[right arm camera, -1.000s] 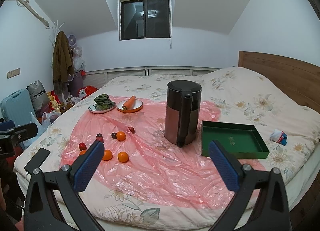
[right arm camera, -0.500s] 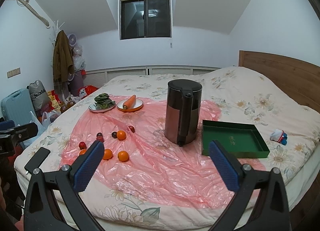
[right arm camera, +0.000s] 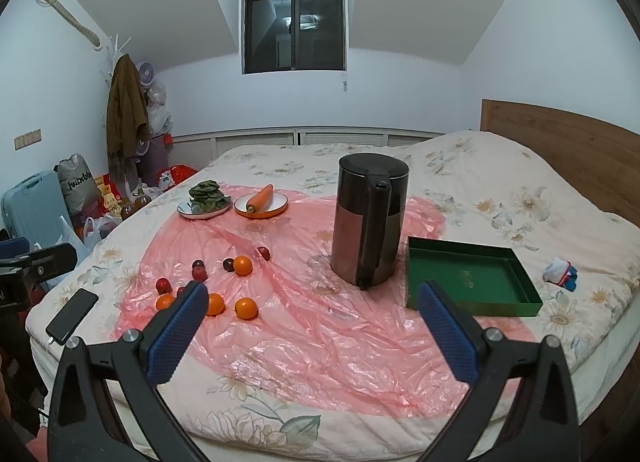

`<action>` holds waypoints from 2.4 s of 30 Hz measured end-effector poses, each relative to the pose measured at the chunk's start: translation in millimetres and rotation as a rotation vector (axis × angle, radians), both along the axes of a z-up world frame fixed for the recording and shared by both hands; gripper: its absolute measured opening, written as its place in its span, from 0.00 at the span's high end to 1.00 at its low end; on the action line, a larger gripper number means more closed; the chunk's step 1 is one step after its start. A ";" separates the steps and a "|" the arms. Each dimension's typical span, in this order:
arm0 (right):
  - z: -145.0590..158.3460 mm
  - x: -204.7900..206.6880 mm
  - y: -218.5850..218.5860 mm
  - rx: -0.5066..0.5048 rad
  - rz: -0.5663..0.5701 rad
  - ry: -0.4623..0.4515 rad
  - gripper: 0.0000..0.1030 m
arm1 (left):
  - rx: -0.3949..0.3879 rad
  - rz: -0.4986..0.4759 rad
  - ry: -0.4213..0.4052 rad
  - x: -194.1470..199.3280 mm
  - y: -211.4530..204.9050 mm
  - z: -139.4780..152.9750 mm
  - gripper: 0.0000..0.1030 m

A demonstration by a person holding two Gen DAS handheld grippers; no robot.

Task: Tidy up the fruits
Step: 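Move the right tool to the large orange and close around it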

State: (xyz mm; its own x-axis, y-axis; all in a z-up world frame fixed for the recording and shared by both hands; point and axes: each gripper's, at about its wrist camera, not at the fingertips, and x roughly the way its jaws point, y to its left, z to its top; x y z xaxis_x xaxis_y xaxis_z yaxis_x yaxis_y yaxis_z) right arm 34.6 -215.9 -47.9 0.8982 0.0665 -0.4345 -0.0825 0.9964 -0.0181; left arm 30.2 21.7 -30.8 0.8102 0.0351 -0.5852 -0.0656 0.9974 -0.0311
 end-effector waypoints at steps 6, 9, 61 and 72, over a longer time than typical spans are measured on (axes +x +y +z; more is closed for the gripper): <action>-5.1 18.1 7.9 -0.057 0.022 0.026 0.00 | 0.047 0.008 -0.016 12.6 1.6 -9.9 0.01; -9.8 31.2 13.7 -0.091 0.034 0.034 0.00 | 0.047 0.006 -0.003 22.4 5.2 -17.7 0.01; -182.4 248.7 147.4 -0.252 0.426 0.434 0.00 | 0.038 -0.016 0.415 213.4 65.3 -203.7 0.18; -186.1 254.3 133.7 -0.170 0.454 0.489 0.00 | -0.025 -0.005 0.536 225.0 67.4 -220.8 0.51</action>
